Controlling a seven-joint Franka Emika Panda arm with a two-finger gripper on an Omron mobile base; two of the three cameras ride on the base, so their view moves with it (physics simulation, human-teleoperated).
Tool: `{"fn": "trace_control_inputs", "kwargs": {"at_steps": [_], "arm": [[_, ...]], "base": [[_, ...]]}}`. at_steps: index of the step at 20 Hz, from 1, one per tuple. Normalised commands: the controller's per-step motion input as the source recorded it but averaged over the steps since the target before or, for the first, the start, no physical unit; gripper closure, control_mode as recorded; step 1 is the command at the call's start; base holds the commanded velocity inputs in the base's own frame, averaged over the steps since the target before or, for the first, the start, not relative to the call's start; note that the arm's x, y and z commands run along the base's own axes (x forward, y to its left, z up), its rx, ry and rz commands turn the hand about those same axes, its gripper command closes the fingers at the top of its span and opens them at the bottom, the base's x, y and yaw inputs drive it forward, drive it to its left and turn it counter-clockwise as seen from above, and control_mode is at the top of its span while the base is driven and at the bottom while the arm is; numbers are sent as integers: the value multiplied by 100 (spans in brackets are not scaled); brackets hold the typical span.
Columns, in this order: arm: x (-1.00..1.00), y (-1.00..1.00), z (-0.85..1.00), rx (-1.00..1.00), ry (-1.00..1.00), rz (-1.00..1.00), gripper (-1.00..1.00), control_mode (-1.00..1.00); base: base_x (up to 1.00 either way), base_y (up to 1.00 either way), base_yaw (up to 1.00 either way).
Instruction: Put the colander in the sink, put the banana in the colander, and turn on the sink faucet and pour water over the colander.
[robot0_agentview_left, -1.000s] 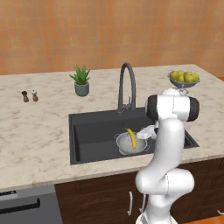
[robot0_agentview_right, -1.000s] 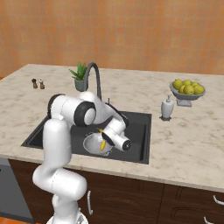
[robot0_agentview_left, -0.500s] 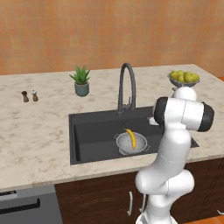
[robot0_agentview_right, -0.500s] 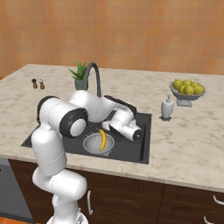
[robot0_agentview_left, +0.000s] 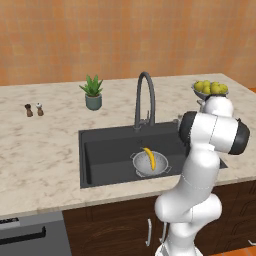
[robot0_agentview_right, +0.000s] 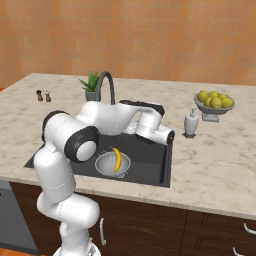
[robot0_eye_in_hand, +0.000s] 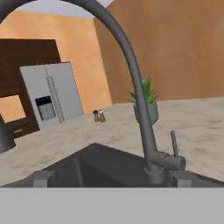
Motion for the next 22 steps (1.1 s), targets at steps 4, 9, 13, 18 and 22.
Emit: {"fn": "trace_control_inputs", "kwargs": {"at_steps": [4,9,13,18,22], "arm": [[0,9,0,12,-19,28,-100,-100],[-1,11,6,9,-24,23,-100,-100],[-8,33,27,1,-18,7,-100,-100],[0,35,16,0,-3,0,-100,-100],[0,30,1,0,0,0,-100,-100]], "base": [[0,0,0],[0,0,0],[0,0,0],[0,0,0],[0,0,0]]}}
